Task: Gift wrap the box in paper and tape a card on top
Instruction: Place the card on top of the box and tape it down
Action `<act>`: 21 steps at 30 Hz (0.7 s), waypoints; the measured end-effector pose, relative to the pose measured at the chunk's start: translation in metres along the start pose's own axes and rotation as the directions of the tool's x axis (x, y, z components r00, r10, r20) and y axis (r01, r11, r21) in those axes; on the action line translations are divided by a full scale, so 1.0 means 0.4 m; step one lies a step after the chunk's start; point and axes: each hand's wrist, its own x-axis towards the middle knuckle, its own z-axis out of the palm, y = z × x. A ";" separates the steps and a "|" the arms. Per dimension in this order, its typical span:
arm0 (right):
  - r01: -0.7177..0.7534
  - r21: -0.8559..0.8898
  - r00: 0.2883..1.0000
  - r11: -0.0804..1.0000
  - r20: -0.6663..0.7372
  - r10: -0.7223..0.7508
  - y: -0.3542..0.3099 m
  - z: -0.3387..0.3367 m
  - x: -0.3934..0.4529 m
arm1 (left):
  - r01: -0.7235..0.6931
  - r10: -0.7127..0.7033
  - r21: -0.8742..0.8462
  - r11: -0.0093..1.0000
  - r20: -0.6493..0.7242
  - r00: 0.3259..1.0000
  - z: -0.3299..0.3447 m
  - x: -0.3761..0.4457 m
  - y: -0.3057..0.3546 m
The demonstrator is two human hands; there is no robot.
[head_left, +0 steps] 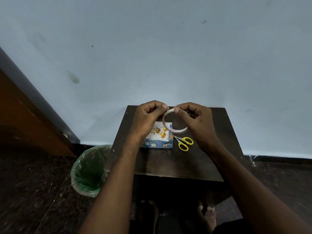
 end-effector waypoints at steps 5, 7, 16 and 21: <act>0.035 -0.037 0.999 0.999 -0.034 -0.036 -0.008 0.000 0.000 | 0.013 -0.020 -0.063 0.998 -0.105 0.994 0.018 0.000 0.001; 0.040 -0.032 0.998 0.999 -0.045 -0.042 -0.011 0.003 -0.001 | 0.019 -0.033 -0.111 0.994 -0.129 0.991 0.023 0.008 -0.011; 0.162 -0.119 0.976 0.980 -0.129 -0.177 -0.015 0.036 -0.022 | 0.143 -0.176 -0.353 0.925 -0.063 0.982 0.052 0.026 -0.030; 0.135 -0.135 0.975 0.982 -0.160 -0.156 -0.008 0.029 -0.014 | 0.025 -0.048 -0.240 0.971 -0.089 0.995 0.037 0.023 -0.032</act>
